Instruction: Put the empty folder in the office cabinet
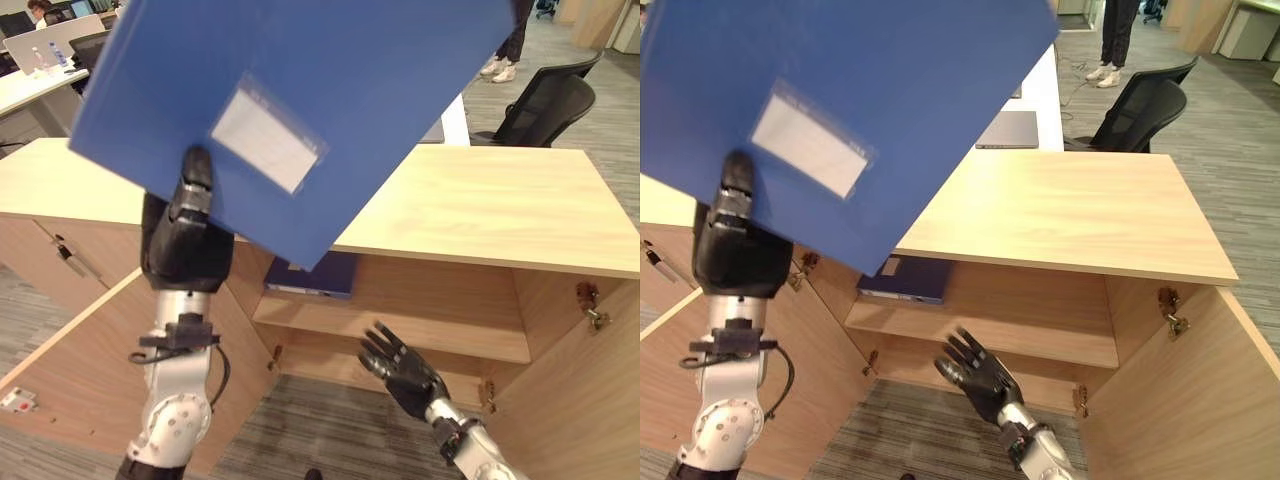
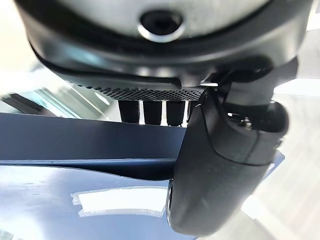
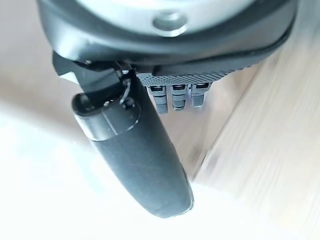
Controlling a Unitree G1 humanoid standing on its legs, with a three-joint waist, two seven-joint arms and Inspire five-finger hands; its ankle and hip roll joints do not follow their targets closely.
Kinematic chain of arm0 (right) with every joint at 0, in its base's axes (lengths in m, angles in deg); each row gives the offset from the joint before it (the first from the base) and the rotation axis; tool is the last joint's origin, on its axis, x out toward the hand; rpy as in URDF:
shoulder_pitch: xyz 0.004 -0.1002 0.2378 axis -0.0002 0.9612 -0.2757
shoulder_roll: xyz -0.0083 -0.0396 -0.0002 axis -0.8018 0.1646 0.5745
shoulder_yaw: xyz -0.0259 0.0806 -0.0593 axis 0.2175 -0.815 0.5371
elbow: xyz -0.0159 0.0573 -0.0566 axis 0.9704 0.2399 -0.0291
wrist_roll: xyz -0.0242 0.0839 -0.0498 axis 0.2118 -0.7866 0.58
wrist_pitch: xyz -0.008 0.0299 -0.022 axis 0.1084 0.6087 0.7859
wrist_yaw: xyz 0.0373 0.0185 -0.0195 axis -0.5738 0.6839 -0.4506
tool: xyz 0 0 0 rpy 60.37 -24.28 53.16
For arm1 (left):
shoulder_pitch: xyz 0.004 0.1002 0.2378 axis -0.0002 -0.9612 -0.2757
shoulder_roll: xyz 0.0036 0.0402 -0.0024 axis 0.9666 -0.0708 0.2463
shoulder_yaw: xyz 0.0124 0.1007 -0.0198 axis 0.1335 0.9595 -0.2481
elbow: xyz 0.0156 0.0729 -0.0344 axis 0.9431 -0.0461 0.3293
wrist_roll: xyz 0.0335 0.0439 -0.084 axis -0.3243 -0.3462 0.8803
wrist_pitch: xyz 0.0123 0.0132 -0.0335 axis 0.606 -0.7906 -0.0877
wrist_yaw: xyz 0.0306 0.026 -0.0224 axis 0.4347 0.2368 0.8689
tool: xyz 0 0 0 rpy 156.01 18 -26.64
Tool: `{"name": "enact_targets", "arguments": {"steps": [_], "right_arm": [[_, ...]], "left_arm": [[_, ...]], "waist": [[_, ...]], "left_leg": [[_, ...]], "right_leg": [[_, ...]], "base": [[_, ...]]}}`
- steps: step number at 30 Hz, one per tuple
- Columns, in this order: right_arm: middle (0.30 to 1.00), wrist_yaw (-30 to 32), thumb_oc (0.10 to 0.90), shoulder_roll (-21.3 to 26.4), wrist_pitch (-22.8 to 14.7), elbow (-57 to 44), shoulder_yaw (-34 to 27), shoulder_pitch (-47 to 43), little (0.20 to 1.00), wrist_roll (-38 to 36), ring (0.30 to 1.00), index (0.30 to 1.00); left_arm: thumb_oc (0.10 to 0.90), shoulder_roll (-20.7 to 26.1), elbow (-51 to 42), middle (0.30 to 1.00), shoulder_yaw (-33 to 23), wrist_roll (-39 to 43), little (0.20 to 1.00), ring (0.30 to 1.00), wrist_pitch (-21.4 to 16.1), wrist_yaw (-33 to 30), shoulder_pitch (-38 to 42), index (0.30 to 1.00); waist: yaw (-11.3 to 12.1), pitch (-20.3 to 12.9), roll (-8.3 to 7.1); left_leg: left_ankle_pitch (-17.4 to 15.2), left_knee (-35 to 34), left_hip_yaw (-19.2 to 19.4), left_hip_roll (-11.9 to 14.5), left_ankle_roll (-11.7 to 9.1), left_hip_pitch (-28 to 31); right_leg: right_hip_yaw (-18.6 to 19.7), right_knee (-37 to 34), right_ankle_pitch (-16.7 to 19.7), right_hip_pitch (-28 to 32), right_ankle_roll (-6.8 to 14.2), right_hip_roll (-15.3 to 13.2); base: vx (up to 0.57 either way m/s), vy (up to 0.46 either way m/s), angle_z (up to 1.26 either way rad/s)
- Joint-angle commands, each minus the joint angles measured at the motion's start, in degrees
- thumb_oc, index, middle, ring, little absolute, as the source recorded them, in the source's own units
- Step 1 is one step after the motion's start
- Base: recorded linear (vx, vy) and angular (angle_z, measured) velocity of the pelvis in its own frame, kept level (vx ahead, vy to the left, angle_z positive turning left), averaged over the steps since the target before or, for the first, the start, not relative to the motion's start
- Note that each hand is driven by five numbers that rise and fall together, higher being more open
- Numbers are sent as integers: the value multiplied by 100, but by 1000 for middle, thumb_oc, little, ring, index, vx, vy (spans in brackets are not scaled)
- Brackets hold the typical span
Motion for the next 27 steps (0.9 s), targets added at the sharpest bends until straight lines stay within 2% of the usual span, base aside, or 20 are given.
{"name": "enact_targets", "arguments": {"steps": [1,5,11,14,20,27], "right_arm": [[900,-479,800,-170,-562,-477,-190,-688,900,-571,900,900],[900,-405,800,-252,-867,-1071,-225,-1131,900,-709,900,900],[900,-312,800,-380,-1059,-1325,-198,-1530,900,-696,900,900],[900,-246,800,-430,-1161,-1403,-185,-1723,900,-702,900,900],[900,-162,800,-505,-1235,-1420,-170,-1894,900,-694,900,900],[900,-102,800,-535,-1109,-1319,-4,-1813,900,-649,900,900]], "left_arm": [[400,440,-134,300,-644,238,300,300,-140,577,540,300],[400,506,-11,300,-649,303,300,300,69,767,161,300],[400,516,-8,300,-523,183,300,300,131,773,99,300],[400,512,50,300,-432,85,300,300,152,747,118,300],[400,476,116,300,-293,-169,300,300,229,716,149,300],[400,489,-11,300,-41,-463,300,300,278,715,393,300]], "waist": [[12,-114,-299],[28,-129,-273],[49,-136,-254],[53,-136,-265],[68,-144,-280],[58,-144,-310]], "left_leg": [[-14,-8,338,403,-465,167],[-79,-8,365,412,-457,209],[-15,-8,372,417,-443,165],[-88,-8,379,413,-440,214],[-94,-8,383,413,-428,215],[-103,-8,362,400,-426,209]], "right_leg": [[330,60,-590,344,463,-356],[353,65,-641,367,457,-367],[354,73,-585,306,449,-364],[356,60,-643,364,442,-366],[356,61,-646,377,433,-368],[349,68,-643,380,429,-367]], "base": [[0,0,0],[23,-2,-1],[-4,-1,0],[23,-9,0],[0,0,0],[0,0,0]]}}
